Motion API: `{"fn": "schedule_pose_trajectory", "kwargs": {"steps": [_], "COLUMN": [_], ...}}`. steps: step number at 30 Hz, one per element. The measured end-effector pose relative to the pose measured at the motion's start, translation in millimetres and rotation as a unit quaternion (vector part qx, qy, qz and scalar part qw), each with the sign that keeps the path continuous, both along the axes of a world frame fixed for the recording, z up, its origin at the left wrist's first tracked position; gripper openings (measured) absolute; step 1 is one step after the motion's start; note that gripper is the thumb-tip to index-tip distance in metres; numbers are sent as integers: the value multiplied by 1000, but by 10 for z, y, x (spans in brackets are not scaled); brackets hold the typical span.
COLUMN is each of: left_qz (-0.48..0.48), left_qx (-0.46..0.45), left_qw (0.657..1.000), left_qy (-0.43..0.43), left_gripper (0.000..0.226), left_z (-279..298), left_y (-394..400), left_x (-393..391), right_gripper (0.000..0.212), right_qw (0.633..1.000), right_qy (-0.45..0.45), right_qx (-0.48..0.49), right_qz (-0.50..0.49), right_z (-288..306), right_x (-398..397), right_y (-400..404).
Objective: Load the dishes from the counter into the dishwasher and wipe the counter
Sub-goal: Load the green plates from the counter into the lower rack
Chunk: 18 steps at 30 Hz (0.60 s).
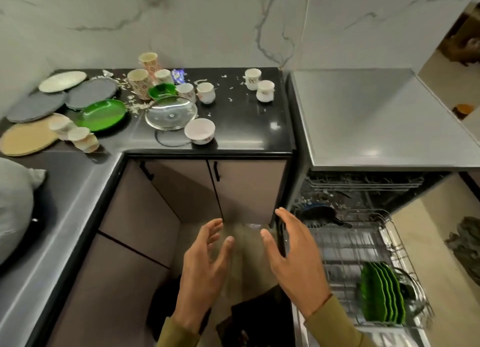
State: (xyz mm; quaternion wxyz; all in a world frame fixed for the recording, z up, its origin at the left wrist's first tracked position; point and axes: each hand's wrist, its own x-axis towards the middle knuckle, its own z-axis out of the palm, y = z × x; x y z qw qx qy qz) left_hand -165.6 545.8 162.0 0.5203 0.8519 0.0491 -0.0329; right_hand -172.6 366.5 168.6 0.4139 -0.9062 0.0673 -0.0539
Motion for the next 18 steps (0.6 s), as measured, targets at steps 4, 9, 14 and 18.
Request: {"fn": "schedule_pose_trajectory", "kwargs": {"steps": [4, 9, 14, 18], "left_qz": [28, 74, 96, 122], "left_qx": [-2, -23, -14, -9], "left_qw": [1000, 997, 995, 992], "left_qy": [-6, 13, 23, 28], "left_gripper": [41, 40, 38, 36], "left_z": [42, 21, -38, -75], "left_y": [204, 355, 451, 517], "left_x": [77, 142, 285, 506], "right_gripper": [61, 64, 59, 56], "right_qw": [1000, 999, 998, 995], "right_qy": [1, 12, 21, 42], "right_qx": [4, 15, 4, 9], "right_qz": [23, 43, 61, 87], "right_z": [122, 185, 153, 107], "right_x": [179, 432, 685, 973], "right_y": [187, 365, 501, 558]}}
